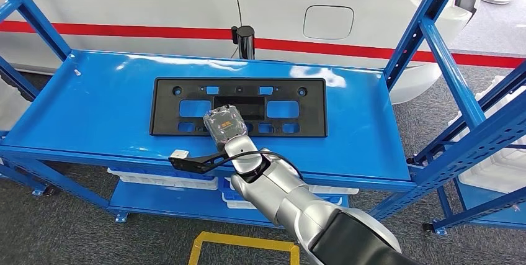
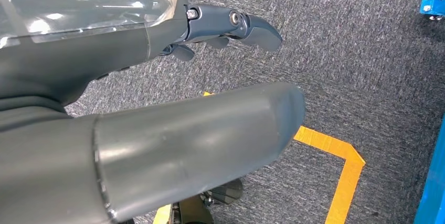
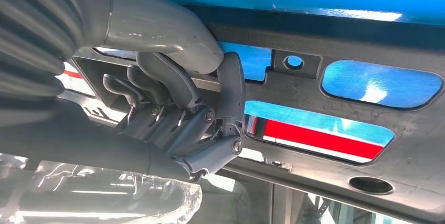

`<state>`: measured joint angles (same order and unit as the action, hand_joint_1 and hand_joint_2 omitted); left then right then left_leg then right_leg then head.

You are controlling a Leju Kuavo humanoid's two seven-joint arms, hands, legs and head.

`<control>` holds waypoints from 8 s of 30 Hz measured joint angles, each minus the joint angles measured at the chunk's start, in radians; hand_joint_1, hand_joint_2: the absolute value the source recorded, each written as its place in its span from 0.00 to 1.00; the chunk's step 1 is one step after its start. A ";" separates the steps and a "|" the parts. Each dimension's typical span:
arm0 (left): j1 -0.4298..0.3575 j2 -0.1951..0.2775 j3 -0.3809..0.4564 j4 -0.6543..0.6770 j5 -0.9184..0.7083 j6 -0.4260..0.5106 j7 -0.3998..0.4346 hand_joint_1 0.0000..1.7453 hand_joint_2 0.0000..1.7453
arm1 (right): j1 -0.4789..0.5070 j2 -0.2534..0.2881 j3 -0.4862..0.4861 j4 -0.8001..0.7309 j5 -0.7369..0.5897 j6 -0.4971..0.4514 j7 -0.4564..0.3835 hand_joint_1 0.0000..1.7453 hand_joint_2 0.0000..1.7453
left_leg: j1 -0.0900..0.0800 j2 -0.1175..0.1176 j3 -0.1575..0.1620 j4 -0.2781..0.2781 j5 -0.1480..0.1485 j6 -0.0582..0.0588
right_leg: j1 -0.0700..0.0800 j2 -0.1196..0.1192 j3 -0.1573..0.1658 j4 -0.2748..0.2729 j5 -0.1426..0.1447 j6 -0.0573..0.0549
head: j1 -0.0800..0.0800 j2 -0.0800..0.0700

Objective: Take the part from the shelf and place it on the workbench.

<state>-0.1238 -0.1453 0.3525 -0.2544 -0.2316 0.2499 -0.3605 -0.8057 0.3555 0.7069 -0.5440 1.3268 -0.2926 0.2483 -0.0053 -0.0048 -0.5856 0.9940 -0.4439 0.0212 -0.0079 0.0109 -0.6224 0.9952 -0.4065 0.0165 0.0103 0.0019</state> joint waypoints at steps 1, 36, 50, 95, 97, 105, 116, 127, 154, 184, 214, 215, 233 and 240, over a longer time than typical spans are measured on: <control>0.000 0.000 0.000 0.000 0.000 0.000 0.000 0.00 0.00 | 0.000 0.000 0.000 0.000 0.000 0.000 0.000 1.00 1.00 | 0.000 0.000 0.000 0.000 0.000 0.000 | 0.000 0.000 0.000 0.000 0.000 0.000 | 0.000 0.000; -0.011 -0.024 -0.003 0.000 -0.059 0.044 0.043 0.00 0.00 | 0.034 -0.017 -0.163 -0.365 0.071 -0.015 -0.124 0.00 1.00 | 0.000 0.000 0.000 0.000 0.000 0.000 | 0.000 0.000 0.000 0.000 0.000 0.000 | 0.000 0.000; -0.011 -0.021 0.013 0.000 -0.043 0.041 0.034 0.00 0.00 | 0.031 -0.003 -0.158 -0.370 0.081 -0.002 -0.121 0.00 1.00 | 0.000 0.000 -0.001 0.000 0.000 0.000 | 0.000 0.000 0.000 0.000 0.000 0.000 | 0.000 0.000; 0.057 -0.030 0.099 0.010 0.027 0.044 -0.039 0.00 0.00 | -0.002 -0.002 -0.029 -0.028 -0.049 -0.099 0.010 0.00 1.00 | 0.000 0.000 -0.001 0.000 0.000 0.000 | 0.000 0.000 -0.001 0.000 0.000 0.000 | 0.000 0.000; 0.061 -0.034 0.109 0.011 0.031 0.056 -0.039 0.00 0.00 | -0.002 -0.002 -0.038 -0.022 -0.080 -0.130 -0.002 0.00 1.00 | 0.000 0.000 -0.001 0.000 0.000 0.000 | 0.000 0.000 -0.001 0.000 0.000 0.000 | 0.000 0.000; 0.075 -0.052 0.139 0.011 0.042 0.086 -0.033 0.00 0.00 | -0.010 -0.003 -0.103 0.007 -0.098 -0.168 -0.028 0.00 1.00 | 0.000 0.000 -0.001 0.000 0.000 0.000 | -0.001 0.000 -0.001 0.000 0.000 0.000 | 0.000 0.000; 0.076 -0.058 0.160 0.011 0.042 0.104 -0.025 0.00 0.00 | -0.021 -0.003 -0.151 0.038 -0.080 -0.175 -0.036 0.00 1.00 | 0.000 0.000 -0.001 0.000 0.000 0.000 | 0.000 0.000 -0.001 0.000 0.000 0.000 | 0.000 0.000; 0.080 -0.064 0.187 0.011 0.040 0.125 -0.020 0.00 0.00 | -0.039 -0.003 -0.163 0.060 -0.050 -0.174 -0.029 0.00 1.00 | 0.000 0.000 -0.001 0.000 0.000 0.000 | -0.001 0.000 -0.001 0.000 0.000 0.000 | 0.000 0.000; 0.083 -0.045 0.215 0.011 -0.021 0.069 -0.035 0.00 0.00 | -0.086 -0.086 -0.305 0.095 0.033 -0.189 0.023 0.97 1.00 | 0.000 0.000 -0.001 0.000 0.000 0.000 | -0.001 0.000 -0.001 0.000 0.000 0.000 | 0.000 0.000; 0.066 -0.023 0.217 0.010 -0.128 -0.065 -0.176 0.00 0.50 | 0.016 -0.144 -0.422 -0.286 0.147 -0.226 -0.199 1.00 1.00 | -0.001 0.000 -0.002 0.000 0.000 0.000 | -0.001 0.000 -0.002 0.000 0.000 0.000 | 0.000 0.000; -0.032 -0.004 0.171 0.001 -0.149 -0.159 -0.072 0.00 1.00 | 0.160 -0.504 -0.367 -1.070 -0.515 -0.053 -0.314 1.00 1.00 | -0.004 -0.002 -0.003 0.001 -0.004 0.004 | -0.005 0.000 -0.002 -0.001 0.000 0.001 | 0.000 0.000; -0.031 -0.002 0.171 0.001 -0.145 -0.158 -0.071 0.00 1.00 | 0.175 -0.509 -0.367 -1.080 -0.553 -0.042 -0.323 1.00 1.00 | -0.004 -0.002 -0.003 0.002 -0.004 0.005 | -0.005 0.000 -0.002 -0.001 0.000 0.001 | 0.000 0.000; -0.021 0.001 0.172 0.001 -0.117 -0.175 -0.062 0.00 1.00 | 0.196 -0.537 -0.329 -1.156 -0.755 0.041 -0.373 1.00 1.00 | 0.012 0.006 -0.004 -0.013 0.027 0.028 | -0.023 -0.007 -0.026 0.172 -0.098 0.044 | 0.003 0.000; -0.021 0.004 0.171 0.001 -0.115 -0.179 -0.046 0.00 1.00 | 0.135 -0.531 -0.311 -1.159 -0.806 0.056 -0.348 1.00 1.00 | 0.011 -0.003 -0.042 0.035 0.011 -0.010 | -0.029 0.000 0.046 0.030 -0.062 0.023 | -0.001 0.000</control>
<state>-0.1451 -0.1416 0.5239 -0.2533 -0.3463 0.0713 -0.4066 -0.6704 -0.1757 0.3961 -1.7034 0.5212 -0.2367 -0.0995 0.0060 -0.0076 -0.6278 1.0290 -0.4324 0.0117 -0.0369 0.0108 -0.5763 1.0250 -0.4682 0.0399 0.0096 0.0019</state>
